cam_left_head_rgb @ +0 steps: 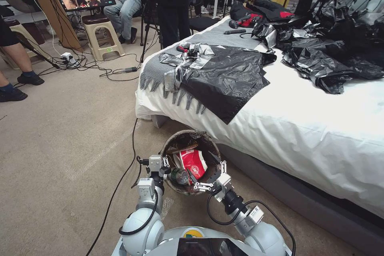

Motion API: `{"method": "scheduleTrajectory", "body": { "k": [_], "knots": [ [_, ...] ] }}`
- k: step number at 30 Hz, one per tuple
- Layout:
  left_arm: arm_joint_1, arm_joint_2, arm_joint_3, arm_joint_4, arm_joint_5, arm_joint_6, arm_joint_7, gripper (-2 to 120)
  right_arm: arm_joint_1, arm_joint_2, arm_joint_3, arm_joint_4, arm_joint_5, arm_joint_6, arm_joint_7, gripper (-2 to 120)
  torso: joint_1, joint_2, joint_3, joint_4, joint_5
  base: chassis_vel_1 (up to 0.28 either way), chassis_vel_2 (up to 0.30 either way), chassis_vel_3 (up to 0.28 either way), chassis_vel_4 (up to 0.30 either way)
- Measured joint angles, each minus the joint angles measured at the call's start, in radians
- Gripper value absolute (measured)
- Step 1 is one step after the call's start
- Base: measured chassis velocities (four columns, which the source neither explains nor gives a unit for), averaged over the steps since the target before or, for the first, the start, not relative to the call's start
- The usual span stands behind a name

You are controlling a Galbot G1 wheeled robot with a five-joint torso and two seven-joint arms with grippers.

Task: Pick up the trash bin, then pick up the garbage from the floor and place it into the trash bin.

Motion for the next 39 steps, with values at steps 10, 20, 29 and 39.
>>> {"method": "scheduleTrajectory", "body": {
  "k": [10, 20, 29, 39],
  "knots": [
    [0.0, 0.0, -0.01, 0.003, 0.0, 0.0, 0.002, 3, 0.004, 0.045, 0.065, 0.132, -0.051, 0.021, 0.053, 100, 0.0, 0.0, 0.0, 0.0, 0.0, 0.0, 0.0, 0.0, 0.0],
    [-0.001, 0.0, -0.021, 0.004, -0.002, -0.012, 0.014, 3, -0.072, 0.156, 0.146, 0.209, -0.112, 0.052, 0.243, 100, 0.0, 0.0, 0.0, -0.0003, -0.0001, 0.0, 0.0, 0.0, 0.0],
    [-0.002, 0.005, -0.024, -0.003, -0.013, -0.014, 0.013, 3, -0.098, 0.205, 0.179, 0.134, -0.125, 0.1, 0.286, 100, 0.0, 0.0, 0.0, 0.0, 0.0001, 0.0, 0.0, 0.0, 0.0],
    [-0.002, 0.006, -0.025, -0.01, -0.017, -0.013, 0.013, 3, -0.084, 0.212, 0.183, 0.095, -0.122, 0.103, 0.286, 100, 0.0, 0.0, 0.0, -0.0001, 0.0, 0.0, 0.0, 0.0, 0.0]
  ]
}}
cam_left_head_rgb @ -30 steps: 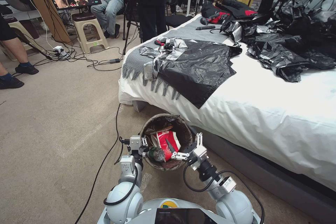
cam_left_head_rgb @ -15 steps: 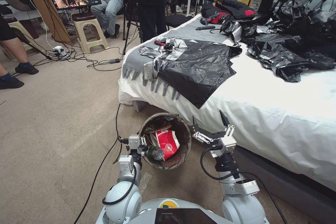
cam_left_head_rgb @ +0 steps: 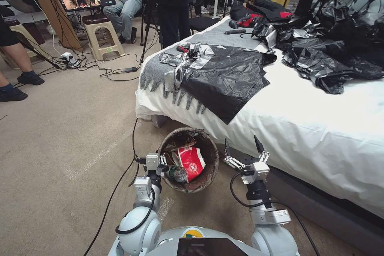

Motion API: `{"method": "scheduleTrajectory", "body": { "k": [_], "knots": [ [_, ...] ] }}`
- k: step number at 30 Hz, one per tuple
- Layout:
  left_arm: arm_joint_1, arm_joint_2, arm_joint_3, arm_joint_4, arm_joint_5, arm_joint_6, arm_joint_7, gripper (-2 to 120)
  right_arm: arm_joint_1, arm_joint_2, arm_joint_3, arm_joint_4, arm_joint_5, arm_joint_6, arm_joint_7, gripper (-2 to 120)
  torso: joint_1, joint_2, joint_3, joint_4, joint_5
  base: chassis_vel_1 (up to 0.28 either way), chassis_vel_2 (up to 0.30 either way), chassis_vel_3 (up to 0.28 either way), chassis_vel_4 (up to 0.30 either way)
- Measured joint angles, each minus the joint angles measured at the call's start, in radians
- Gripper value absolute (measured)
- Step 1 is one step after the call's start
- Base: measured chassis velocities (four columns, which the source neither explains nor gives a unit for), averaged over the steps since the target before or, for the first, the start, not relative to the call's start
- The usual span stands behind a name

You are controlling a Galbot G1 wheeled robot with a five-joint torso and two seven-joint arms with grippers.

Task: Pick up the trash bin, then pick up the garbage from the floor and place it into the trash bin.

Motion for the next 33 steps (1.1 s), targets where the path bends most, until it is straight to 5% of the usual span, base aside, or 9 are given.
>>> {"method": "scheduleTrajectory", "body": {
  "k": [33],
  "knots": [
    [0.001, -0.003, -0.013, -0.014, -0.003, 0.001, 0.001, 3, 0.032, -0.003, 0.02, -0.025, 0.018, -0.013, -0.003, 100, 0.0, 0.0, 0.0, 0.0001, 0.0, 0.072, 0.072, 0.074, 0.069]
  ]
}}
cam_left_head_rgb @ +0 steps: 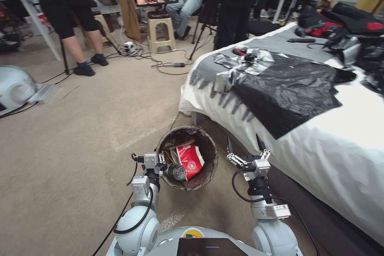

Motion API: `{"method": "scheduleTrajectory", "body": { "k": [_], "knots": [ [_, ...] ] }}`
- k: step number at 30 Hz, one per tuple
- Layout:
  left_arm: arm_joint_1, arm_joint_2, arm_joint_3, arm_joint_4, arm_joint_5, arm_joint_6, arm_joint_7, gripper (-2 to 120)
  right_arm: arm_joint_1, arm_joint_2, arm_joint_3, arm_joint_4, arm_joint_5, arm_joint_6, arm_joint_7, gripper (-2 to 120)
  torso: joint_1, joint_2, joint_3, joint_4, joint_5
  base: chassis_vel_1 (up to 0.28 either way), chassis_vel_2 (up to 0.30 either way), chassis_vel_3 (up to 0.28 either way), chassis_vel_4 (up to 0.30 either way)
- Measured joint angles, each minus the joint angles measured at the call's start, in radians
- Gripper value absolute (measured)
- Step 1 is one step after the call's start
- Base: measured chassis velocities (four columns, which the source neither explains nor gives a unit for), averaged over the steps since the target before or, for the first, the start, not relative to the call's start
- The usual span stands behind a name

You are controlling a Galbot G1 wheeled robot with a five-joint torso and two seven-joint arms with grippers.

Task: Pick up the trash bin, then pick up the garbage from the floor and place it into the trash bin.

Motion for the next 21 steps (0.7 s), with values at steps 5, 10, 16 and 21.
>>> {"method": "scheduleTrajectory", "body": {
  "k": [5, 10, 16, 21],
  "knots": [
    [-0.001, 0.0, -0.001, -0.003, -0.001, 0.0, 0.0, 3, 0.0, 0.002, 0.0, -0.002, 0.0, 0.0, -0.001, 100, 0.0, 0.0, 0.0, 0.0, 0.0, 0.13, 0.129, 0.131, 0.125],
    [-0.001, -0.001, -0.004, -0.003, -0.002, 0.0, 0.001, 3, 0.0, 0.003, 0.0, -0.002, 0.0, 0.0, -0.002, 100, 0.0, 0.0, 0.0, -0.0002, 0.0, 0.125, 0.114, 0.119, 0.123],
    [-0.001, -0.001, -0.006, -0.004, -0.002, 0.0, 0.001, 3, 0.004, 0.001, -0.001, -0.007, 0.0, 0.0, -0.003, 100, 0.0, 0.0, 0.0, 0.0001, 0.0, 0.135, 0.123, 0.126, 0.128],
    [-0.001, -0.002, -0.005, -0.004, -0.002, 0.0, 0.001, 3, 0.007, 0.0, -0.002, -0.009, 0.0, 0.0, -0.003, 100, 0.0, 0.0, 0.0, -0.0001, 0.0, 0.132, 0.126, 0.12, 0.107]
  ]
}}
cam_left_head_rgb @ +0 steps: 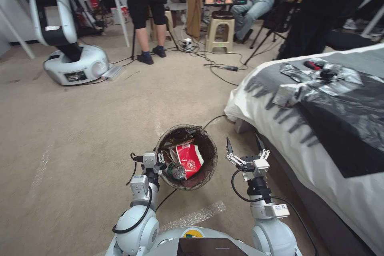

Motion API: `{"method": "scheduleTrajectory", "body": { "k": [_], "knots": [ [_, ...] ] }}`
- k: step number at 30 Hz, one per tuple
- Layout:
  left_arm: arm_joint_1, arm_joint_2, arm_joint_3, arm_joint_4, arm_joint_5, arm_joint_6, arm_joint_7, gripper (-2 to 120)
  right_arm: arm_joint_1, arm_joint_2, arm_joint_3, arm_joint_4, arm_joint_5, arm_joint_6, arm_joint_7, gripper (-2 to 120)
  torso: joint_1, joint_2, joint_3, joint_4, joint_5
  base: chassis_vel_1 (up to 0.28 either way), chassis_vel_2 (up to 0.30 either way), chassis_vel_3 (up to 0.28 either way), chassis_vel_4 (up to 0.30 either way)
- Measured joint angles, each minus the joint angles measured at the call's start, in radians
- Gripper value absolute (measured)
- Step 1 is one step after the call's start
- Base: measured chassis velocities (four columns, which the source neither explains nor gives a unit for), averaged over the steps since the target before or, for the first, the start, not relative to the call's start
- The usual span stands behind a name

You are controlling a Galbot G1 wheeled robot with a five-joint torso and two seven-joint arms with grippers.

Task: Pick up the trash bin, then pick up the garbage from the floor and place it into the trash bin.

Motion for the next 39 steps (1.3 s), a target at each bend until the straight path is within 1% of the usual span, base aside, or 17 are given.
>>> {"method": "scheduleTrajectory", "body": {
  "k": [4, 13, 17, 24, 30, 34, 39],
  "knots": [
    [0.0, 0.0, -0.001, 0.0, 0.0, 0.0, 0.0, 3, 0.001, -0.001, -0.001, 0.0, 0.0, -0.003, 0.0, 100, 0.0, 0.0, 0.0, 0.0002, 0.0, 0.122, 0.132, 0.117, 0.126],
    [0.0, 0.001, 0.005, 0.004, 0.001, 0.0, -0.001, 3, -0.002, -0.004, -0.002, 0.002, 0.0, -0.008, 0.001, 100, 0.0, 0.0, 0.0, -0.0002, 0.0, 0.116, 0.12, 0.116, 0.12],
    [0.0, 0.002, 0.006, 0.006, 0.002, 0.0, -0.001, 3, -0.005, -0.004, -0.003, 0.004, 0.0, -0.008, 0.0, 100, 0.0, 0.0, 0.0, 0.0002, 0.0, 0.14, 0.143, 0.13, 0.139],
    [-0.002, 0.003, 0.009, 0.012, -0.002, -0.005, -0.002, 3, -0.005, -0.004, -0.004, 0.008, 0.001, -0.008, -0.001, 100, 0.0, 0.0, 0.0, 0.0003, 0.0, 0.124, 0.113, 0.105, 0.115],
    [-0.005, 0.003, 0.009, 0.013, -0.005, -0.006, -0.006, 3, -0.005, -0.004, -0.004, 0.008, 0.001, -0.008, -0.002, 100, 0.0, 0.0, 0.0, 0.0003, 0.0, 0.022, 0.042, 0.042, 0.04],
    [-0.007, 0.003, 0.008, 0.013, -0.008, -0.006, -0.007, 3, -0.005, -0.003, -0.005, 0.007, 0.001, -0.007, -0.002, 100, 0.0, 0.0, 0.0, -0.0003, 0.0, 0.0, 0.0, 0.0, 0.0],
    [-0.012, 0.003, 0.0, 0.019, -0.027, 0.002, -0.011, 3, -0.005, 0.0, -0.007, 0.004, 0.0, -0.003, -0.003, 100, 0.0, 0.0, 0.0, 0.0, 0.0, 0.0, 0.0, 0.0, 0.0]
  ]
}}
